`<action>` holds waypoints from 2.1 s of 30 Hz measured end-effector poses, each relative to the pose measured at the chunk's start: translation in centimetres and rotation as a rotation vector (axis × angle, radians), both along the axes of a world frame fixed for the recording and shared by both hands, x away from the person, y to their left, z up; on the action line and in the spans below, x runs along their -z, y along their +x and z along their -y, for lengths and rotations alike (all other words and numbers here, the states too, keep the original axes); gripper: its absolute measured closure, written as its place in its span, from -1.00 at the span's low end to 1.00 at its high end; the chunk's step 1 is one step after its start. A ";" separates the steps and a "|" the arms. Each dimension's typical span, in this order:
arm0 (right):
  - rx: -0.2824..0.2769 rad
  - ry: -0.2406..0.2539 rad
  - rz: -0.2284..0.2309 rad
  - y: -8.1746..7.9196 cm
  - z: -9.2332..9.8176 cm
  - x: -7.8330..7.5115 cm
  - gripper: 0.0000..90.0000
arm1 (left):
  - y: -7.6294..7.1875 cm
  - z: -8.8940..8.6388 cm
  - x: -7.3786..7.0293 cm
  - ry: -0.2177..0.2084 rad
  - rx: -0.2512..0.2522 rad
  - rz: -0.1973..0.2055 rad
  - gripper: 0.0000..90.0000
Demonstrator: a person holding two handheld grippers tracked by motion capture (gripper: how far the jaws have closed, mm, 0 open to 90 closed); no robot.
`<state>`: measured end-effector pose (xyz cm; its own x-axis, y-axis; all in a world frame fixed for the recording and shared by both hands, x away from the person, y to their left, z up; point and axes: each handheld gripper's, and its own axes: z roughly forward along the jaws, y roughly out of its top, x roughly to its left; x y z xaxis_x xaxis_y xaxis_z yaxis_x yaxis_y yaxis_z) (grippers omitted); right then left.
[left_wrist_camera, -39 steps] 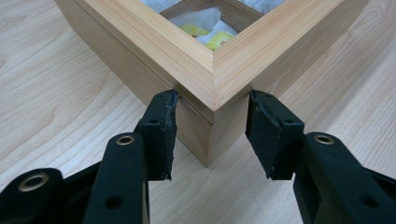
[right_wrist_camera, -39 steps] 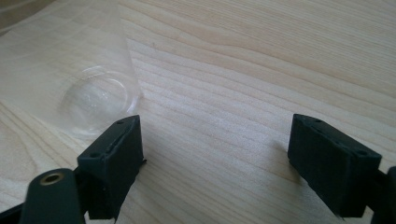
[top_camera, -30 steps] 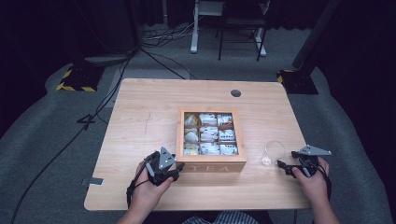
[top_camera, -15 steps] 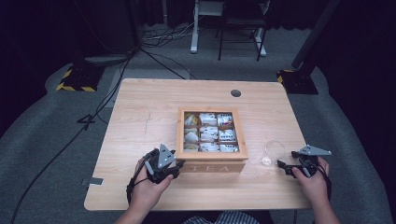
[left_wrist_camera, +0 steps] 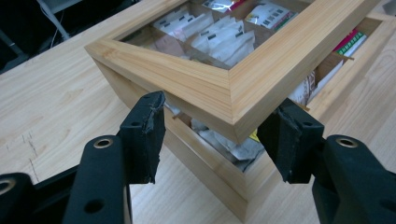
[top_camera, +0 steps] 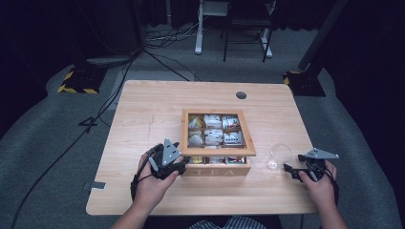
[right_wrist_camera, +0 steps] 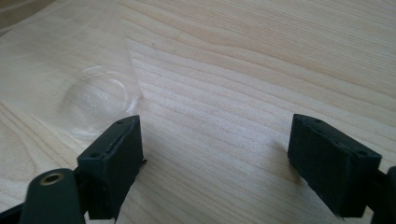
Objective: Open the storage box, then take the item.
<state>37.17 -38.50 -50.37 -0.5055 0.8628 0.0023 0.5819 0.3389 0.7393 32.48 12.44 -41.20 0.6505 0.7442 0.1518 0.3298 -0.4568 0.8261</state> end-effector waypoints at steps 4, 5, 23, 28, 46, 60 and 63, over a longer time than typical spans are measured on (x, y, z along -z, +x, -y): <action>0.004 0.000 0.000 0.0 0.0 0.0 -0.59 | 0.7 0.2 -1.3 0.012 0.000 0.038 -0.08; 0.005 0.002 0.000 0.0 0.0 0.0 -0.59 | 0.7 0.2 -1.5 0.012 0.001 0.042 -0.07; 0.008 0.001 0.000 0.1 0.0 0.0 -0.59 | 2.7 -0.3 -4.2 0.012 0.002 0.089 0.21; 0.017 0.001 -0.001 0.0 -0.1 0.0 -0.59 | 3.5 -0.6 -4.7 -0.028 0.010 0.078 0.21; 0.049 0.007 -0.022 -2.0 0.2 -2.7 -0.28 | 5.0 -0.7 -6.0 -0.062 0.005 0.063 0.22; 0.001 0.012 -0.021 -5.0 -0.9 -7.3 -0.16 | 4.9 -0.6 -6.0 -0.047 0.000 0.067 0.23; -0.007 0.016 -0.027 -5.3 -1.0 -7.8 -0.16 | 4.9 -0.5 -6.0 -0.047 -0.001 0.066 0.23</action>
